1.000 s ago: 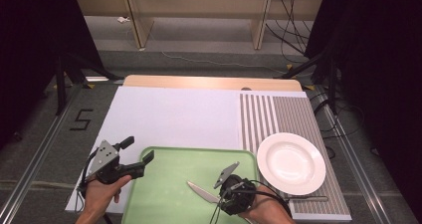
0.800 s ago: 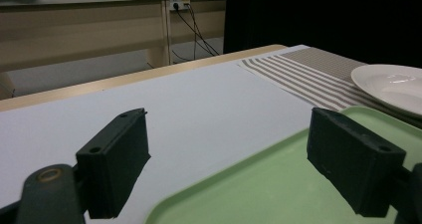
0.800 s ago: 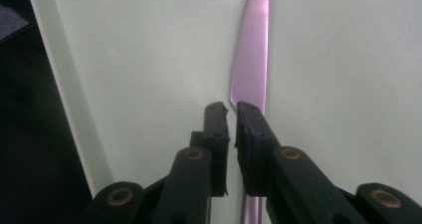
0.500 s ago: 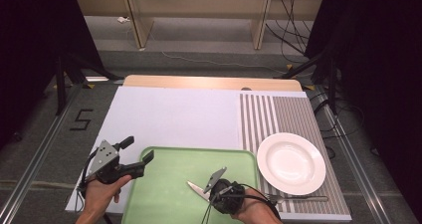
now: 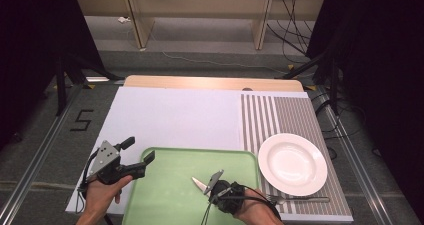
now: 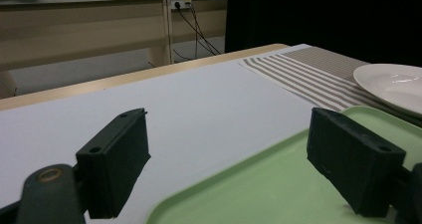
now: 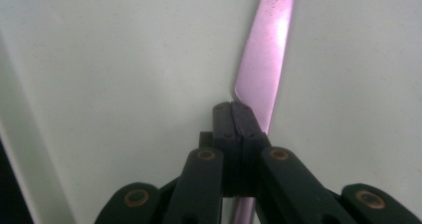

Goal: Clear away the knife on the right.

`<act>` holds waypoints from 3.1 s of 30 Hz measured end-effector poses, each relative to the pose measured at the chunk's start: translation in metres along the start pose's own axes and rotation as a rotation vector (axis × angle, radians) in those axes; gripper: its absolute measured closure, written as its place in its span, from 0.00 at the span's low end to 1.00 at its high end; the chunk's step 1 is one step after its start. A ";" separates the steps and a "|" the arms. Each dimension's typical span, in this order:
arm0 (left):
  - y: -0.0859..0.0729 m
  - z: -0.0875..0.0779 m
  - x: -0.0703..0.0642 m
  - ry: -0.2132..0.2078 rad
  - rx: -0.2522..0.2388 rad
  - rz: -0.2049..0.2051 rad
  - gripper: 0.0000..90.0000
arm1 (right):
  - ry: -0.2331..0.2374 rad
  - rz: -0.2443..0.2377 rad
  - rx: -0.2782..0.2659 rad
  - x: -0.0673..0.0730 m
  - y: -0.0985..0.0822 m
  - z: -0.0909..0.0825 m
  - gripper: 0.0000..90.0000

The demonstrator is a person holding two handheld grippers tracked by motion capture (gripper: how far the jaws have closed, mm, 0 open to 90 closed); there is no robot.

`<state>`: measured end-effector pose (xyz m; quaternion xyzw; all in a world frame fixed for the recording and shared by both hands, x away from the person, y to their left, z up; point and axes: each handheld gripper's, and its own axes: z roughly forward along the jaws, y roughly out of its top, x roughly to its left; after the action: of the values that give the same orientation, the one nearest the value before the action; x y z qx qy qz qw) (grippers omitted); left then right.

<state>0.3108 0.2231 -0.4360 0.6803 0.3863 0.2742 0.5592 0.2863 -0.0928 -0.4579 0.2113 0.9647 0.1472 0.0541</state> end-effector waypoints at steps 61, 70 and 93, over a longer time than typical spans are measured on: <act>0.001 0.000 0.001 0.003 -0.002 -0.009 0.18 | 0.039 0.290 -0.118 -0.067 -0.067 -0.037 0.76; 0.001 0.001 0.001 0.000 -0.002 -0.008 0.18 | 0.069 0.360 -0.264 -0.079 -0.079 -0.050 0.48; 0.001 0.004 0.002 -0.005 0.000 -0.022 0.18 | 0.060 0.427 -0.399 -0.088 -0.104 -0.067 0.27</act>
<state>0.3156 0.2222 -0.4359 0.6768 0.3923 0.2662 0.5632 0.3138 -0.2379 -0.4221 0.3903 0.8517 0.3480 0.0340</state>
